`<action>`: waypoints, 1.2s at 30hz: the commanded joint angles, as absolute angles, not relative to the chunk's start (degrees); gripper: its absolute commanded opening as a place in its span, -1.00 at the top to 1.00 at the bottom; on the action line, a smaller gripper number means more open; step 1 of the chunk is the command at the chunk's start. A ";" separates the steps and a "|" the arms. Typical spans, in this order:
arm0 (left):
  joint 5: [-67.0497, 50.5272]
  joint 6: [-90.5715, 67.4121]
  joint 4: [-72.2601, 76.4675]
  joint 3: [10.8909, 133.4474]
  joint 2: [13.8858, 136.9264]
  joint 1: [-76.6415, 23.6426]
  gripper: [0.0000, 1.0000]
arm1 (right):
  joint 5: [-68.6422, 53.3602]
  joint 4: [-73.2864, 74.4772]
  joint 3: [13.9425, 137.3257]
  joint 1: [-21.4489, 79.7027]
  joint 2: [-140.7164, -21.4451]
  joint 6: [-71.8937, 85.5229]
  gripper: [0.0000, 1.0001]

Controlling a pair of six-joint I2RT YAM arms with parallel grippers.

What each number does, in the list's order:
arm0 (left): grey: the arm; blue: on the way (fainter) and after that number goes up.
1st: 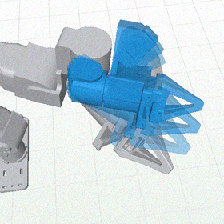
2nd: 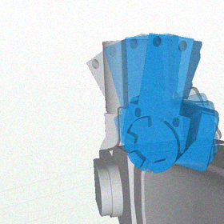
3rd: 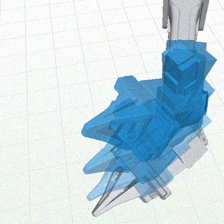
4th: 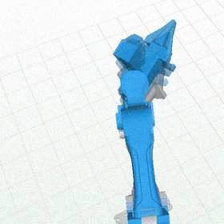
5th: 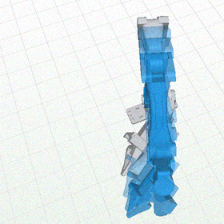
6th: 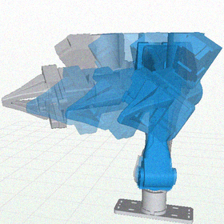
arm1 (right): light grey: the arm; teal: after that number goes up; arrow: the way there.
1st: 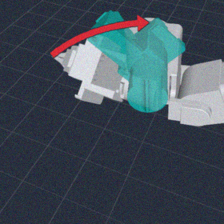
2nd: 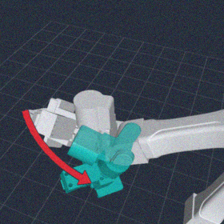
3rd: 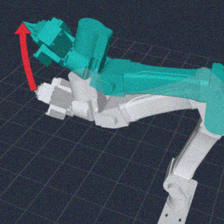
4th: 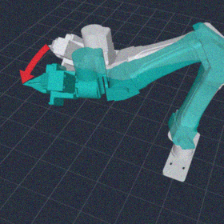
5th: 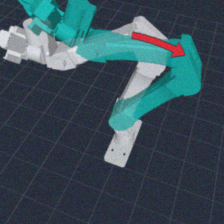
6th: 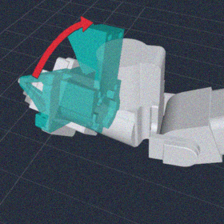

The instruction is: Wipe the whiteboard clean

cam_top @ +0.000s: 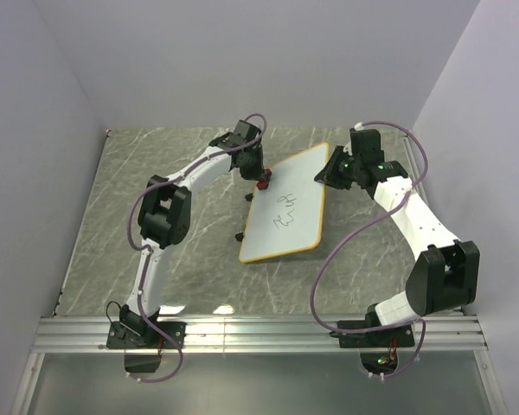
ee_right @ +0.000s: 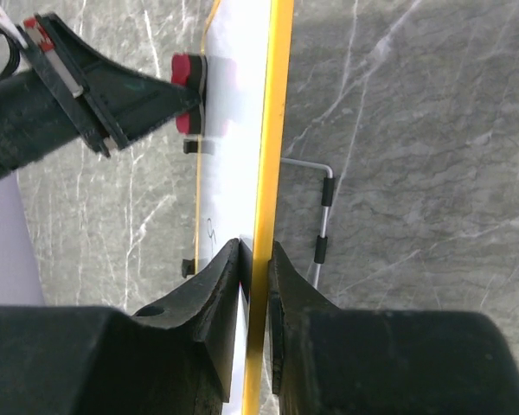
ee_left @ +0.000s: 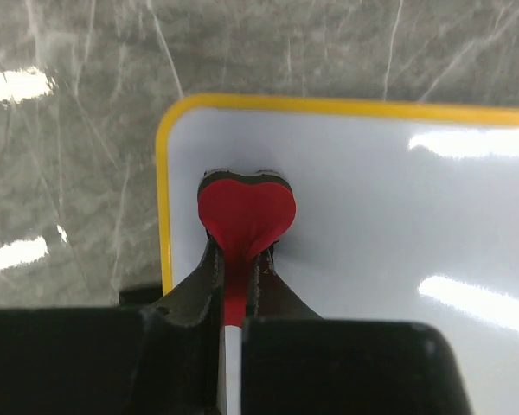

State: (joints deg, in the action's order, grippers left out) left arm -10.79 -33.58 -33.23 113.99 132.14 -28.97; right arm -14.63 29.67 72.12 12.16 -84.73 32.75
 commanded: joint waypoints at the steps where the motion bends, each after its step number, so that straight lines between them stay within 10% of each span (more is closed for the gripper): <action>1: -14.41 -31.55 -40.78 110.48 129.04 -36.21 1.00 | -19.60 30.06 71.81 16.96 -86.84 29.27 1.00; 14: -20.21 -37.26 -32.44 91.33 103.20 -47.27 0.99 | -14.16 27.52 70.41 17.49 -85.35 33.39 1.00; 36: -5.54 -46.84 -14.95 61.54 98.35 -40.61 1.00 | -8.79 25.75 64.25 19.51 -77.96 37.18 1.00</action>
State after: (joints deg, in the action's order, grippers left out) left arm -9.65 -45.60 -15.22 66.94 96.68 -40.10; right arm -6.44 22.63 65.52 16.21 -79.68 37.45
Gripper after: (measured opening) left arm 0.069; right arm 0.218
